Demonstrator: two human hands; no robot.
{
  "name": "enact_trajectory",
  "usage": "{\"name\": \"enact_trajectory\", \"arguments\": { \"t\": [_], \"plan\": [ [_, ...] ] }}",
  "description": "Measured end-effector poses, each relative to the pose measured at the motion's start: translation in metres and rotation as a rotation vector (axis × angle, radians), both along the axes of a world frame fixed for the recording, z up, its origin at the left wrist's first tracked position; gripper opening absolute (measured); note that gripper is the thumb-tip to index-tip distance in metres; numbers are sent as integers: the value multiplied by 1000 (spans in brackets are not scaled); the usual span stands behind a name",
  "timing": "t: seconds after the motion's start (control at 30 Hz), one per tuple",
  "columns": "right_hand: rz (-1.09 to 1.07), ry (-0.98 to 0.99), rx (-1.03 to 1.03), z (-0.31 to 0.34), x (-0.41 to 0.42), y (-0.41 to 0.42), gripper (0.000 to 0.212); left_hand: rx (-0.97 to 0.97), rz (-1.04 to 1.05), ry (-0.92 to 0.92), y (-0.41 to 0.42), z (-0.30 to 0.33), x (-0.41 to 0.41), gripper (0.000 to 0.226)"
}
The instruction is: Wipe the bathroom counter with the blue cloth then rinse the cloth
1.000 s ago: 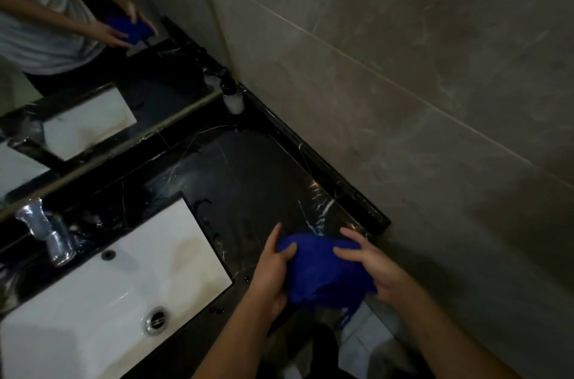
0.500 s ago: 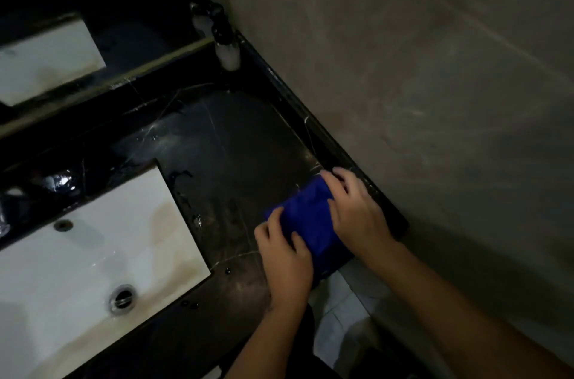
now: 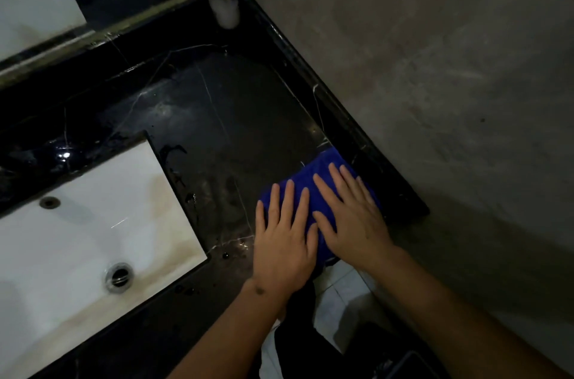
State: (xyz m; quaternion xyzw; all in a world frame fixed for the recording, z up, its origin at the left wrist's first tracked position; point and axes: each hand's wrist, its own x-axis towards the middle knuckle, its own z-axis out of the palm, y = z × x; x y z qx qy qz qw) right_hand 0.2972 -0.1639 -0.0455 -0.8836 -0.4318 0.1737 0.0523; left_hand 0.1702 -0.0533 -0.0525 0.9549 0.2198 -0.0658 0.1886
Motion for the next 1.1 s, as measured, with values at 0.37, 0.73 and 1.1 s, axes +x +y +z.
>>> {"name": "enact_trajectory", "arguments": {
  "t": [0.37,0.73,1.1],
  "plan": [
    [65,11,-53,4,-5,-44,72,56,-44,84,-28,-3,-18,68],
    [-43,-30,-42,-6,-11,-37,70,16,-101,123,-9,4,-11,68],
    [-131,38,138,31,-23,-30,64,-40,-21,167,6,42,-43,68]
  ]
}}
